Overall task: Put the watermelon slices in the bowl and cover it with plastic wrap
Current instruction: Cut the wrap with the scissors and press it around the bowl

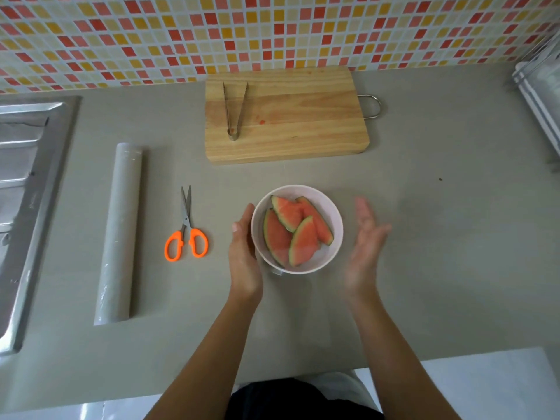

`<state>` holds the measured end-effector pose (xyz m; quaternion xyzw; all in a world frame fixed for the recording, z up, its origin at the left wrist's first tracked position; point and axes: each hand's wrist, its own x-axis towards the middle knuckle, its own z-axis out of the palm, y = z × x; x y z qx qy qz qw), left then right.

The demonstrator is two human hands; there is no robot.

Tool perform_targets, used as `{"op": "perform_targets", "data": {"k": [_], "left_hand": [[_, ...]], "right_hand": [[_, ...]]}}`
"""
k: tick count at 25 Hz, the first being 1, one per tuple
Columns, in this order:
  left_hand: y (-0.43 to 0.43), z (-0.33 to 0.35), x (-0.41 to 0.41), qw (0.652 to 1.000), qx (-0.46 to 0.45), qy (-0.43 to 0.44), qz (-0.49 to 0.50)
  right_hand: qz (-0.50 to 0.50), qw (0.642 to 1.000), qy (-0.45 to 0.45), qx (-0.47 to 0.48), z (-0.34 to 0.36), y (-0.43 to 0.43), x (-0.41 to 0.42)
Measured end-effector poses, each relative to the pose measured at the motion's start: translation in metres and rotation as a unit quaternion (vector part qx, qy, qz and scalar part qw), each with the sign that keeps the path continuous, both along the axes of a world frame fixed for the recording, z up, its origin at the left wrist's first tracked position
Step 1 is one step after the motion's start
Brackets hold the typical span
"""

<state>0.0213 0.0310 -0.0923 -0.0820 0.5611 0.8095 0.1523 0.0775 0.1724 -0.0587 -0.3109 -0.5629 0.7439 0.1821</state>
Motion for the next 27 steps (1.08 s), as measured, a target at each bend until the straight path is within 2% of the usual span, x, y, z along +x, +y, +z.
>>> {"op": "perform_targets", "data": {"k": [2,4,6,12,17,22,24,27], "left_hand": [[0.011,0.007,0.004,1.0,0.01,0.018,-0.023],[0.019,0.016,-0.001,0.999,0.019,-0.049,0.008],[0.026,0.02,-0.006,0.992,-0.01,-0.118,0.053],[0.042,0.033,-0.012,0.958,-0.112,-0.235,0.121],[0.044,0.041,-0.014,0.948,-0.105,-0.276,0.118],[0.042,0.046,-0.007,0.947,0.03,-0.281,0.15],[0.045,0.043,-0.002,0.947,0.05,-0.271,0.166],[0.045,0.04,0.002,0.946,-0.038,-0.267,0.183]], "right_hand": [[0.054,0.999,0.0,0.002,-0.004,-0.02,0.001],[0.049,0.998,0.0,-0.029,-0.007,-0.023,-0.006],[0.027,0.998,-0.004,-0.061,-0.01,-0.017,-0.011],[0.023,0.991,-0.017,-0.127,-0.006,-0.007,-0.019],[0.018,0.982,-0.029,-0.187,-0.002,-0.005,-0.023],[0.016,0.966,-0.024,-0.256,0.003,-0.001,-0.028],[0.018,0.961,-0.015,-0.275,0.005,0.0,-0.031],[0.019,0.96,-0.012,-0.278,0.006,0.002,-0.03]]}}
